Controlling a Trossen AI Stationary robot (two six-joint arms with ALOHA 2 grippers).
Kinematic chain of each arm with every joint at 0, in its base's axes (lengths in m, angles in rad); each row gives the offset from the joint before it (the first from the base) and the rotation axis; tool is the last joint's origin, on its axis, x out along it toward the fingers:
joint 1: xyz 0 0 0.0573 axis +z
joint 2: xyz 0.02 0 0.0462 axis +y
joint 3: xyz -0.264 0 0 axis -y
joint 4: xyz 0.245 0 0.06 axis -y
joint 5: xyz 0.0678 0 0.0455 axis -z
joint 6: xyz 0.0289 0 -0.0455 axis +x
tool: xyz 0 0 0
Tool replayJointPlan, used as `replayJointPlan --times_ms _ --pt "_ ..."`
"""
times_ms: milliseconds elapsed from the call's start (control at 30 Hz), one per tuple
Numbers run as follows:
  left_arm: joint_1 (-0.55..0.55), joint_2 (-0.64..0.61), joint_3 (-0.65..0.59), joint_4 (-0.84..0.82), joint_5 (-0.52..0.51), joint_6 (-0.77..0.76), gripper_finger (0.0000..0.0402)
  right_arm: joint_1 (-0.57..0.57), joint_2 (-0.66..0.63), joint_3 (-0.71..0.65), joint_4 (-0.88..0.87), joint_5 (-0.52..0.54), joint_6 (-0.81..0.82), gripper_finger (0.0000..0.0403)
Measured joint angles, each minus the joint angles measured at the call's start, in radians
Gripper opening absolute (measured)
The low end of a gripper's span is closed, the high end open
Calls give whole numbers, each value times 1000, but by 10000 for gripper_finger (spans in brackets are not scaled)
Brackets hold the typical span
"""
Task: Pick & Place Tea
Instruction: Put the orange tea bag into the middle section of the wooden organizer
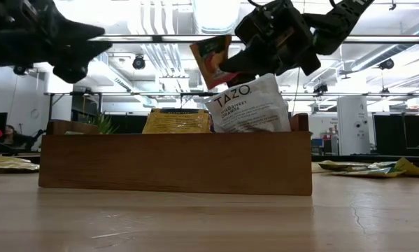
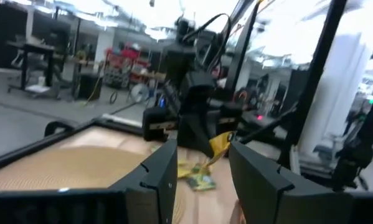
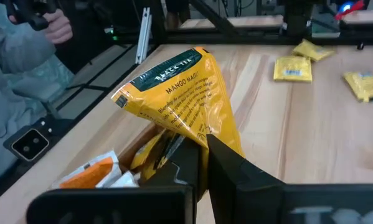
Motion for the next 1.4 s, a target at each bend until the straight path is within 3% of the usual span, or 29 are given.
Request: replayJointPlan --times_ms 333,633,900,1133,1400 --pt "-1 314 169 -24 5 173 125 0 34 0 -2 -22 28 13" --pt "-2 616 475 -332 3 288 119 -3 40 0 -18 -31 61 13" --pt "-2 819 679 -446 10 339 119 -6 40 0 -31 -28 62 13" --pt "-13 950 786 -474 64 367 119 -6 40 0 -37 -25 60 13" --pt "-32 1005 844 -489 88 373 119 -12 40 -1 -40 -22 55 13"
